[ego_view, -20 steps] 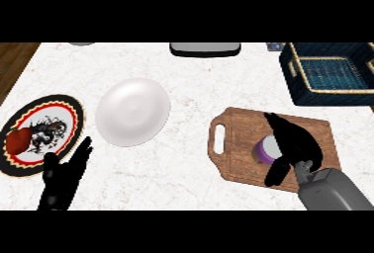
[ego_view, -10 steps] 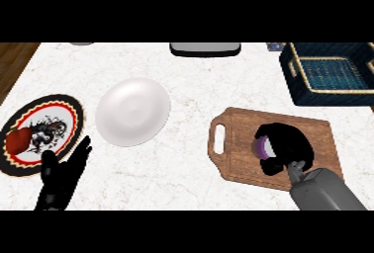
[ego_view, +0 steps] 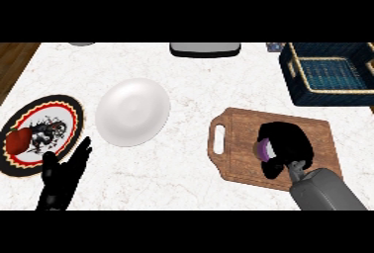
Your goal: Pick the can from the cutting board and place it in the basket
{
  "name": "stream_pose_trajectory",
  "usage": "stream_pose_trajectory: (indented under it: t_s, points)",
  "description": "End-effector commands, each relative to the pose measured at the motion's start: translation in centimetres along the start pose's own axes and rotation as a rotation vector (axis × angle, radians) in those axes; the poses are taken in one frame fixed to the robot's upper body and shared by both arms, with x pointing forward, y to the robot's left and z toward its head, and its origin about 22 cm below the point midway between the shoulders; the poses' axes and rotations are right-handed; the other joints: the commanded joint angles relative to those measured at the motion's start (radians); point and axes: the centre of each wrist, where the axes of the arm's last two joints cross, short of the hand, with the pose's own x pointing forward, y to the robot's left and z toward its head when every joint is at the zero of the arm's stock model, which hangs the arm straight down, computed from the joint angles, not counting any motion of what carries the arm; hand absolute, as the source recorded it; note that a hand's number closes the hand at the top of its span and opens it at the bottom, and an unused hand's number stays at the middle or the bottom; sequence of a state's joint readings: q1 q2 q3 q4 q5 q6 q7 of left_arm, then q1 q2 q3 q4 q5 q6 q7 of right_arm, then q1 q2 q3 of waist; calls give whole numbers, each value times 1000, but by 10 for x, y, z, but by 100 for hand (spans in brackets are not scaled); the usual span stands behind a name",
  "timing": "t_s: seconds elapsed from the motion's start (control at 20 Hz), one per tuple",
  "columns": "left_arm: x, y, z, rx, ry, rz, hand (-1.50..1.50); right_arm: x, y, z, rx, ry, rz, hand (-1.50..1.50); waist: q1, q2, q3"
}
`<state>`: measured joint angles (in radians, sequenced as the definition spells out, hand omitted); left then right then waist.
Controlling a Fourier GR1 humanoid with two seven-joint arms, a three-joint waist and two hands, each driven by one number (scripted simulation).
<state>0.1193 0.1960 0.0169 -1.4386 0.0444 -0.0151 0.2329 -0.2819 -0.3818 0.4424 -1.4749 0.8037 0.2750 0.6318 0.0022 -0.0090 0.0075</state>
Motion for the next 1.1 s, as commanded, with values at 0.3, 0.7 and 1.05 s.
stream_pose_trajectory:
  t_s: [0.3,0.7,1.05]
  points:
    - [-17,2,-7,-2,71,16,0,38,-16,14,-92,-196,96,150,-2,9,-8]
    - [-19,3,10,22,87,23,0,44,-91,45,-392,-336,-690,150,-26,0,-4]
    - [-2,6,7,18,77,17,0,4,-183,97,-637,-329,-806,150,-19,2,-7]
